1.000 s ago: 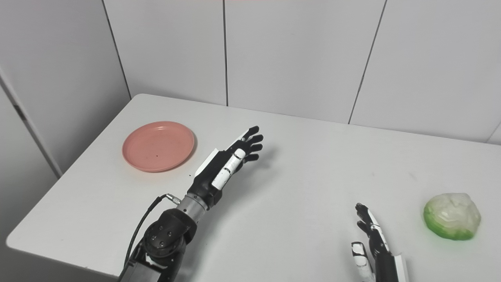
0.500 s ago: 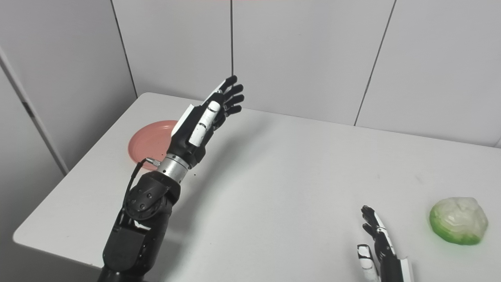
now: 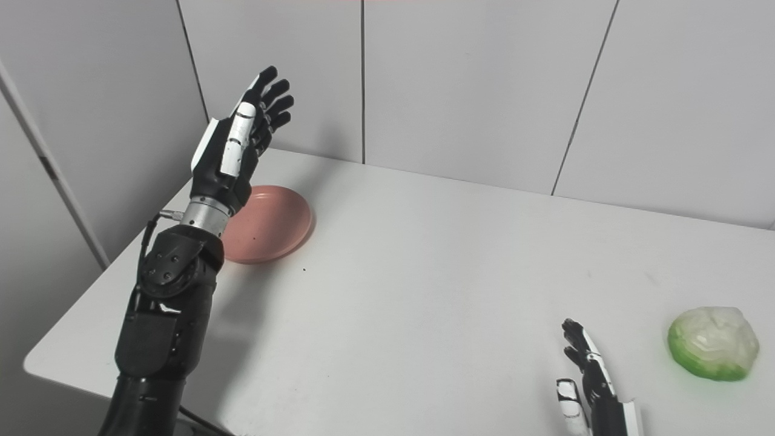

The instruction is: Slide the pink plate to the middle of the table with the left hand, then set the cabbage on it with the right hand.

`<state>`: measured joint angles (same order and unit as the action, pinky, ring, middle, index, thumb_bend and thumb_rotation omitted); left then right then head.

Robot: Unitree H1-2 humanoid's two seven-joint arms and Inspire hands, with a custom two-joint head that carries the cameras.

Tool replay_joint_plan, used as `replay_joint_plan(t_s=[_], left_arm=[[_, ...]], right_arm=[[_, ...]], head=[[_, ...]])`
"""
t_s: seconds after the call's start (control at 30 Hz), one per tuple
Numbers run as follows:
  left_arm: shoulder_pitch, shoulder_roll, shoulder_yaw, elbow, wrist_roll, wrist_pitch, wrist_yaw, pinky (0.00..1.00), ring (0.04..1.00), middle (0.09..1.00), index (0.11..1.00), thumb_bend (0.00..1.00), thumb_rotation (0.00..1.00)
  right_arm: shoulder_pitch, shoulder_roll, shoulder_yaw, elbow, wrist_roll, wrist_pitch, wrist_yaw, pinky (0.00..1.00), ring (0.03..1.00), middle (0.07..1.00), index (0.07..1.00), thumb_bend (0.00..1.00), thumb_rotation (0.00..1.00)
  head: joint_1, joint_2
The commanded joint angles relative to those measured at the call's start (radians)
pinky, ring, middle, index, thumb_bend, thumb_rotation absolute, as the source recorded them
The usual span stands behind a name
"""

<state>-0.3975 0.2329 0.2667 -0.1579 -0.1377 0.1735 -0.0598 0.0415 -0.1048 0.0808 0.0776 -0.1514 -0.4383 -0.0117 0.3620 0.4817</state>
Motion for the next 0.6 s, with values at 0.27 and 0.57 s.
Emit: replay_joint_plan(t_s=[0.27,0.57], left_arm=[[-0.074,0.094,0.088,0.080,-0.033,-0.059,0.047,0.91,0.914,0.927,0.917,0.42,1.00],[-0.069,0.155,0.115,0.174,-0.040,-0.060,0.059,0.92,0.929,0.937,0.915,0.37,1.00]], right_arm=[[-0.071,-0.023,-0.024,0.065,0.029,0.066,0.014,0.91,0.917,0.909,0.896,0.30,1.00],[-0.079,-0.034,-0.024,0.077,0.025,0.046,0.016,0.90,0.914,0.912,0.899,0.27,1.00]], head=[[0.012,0.001],[0.026,0.006]])
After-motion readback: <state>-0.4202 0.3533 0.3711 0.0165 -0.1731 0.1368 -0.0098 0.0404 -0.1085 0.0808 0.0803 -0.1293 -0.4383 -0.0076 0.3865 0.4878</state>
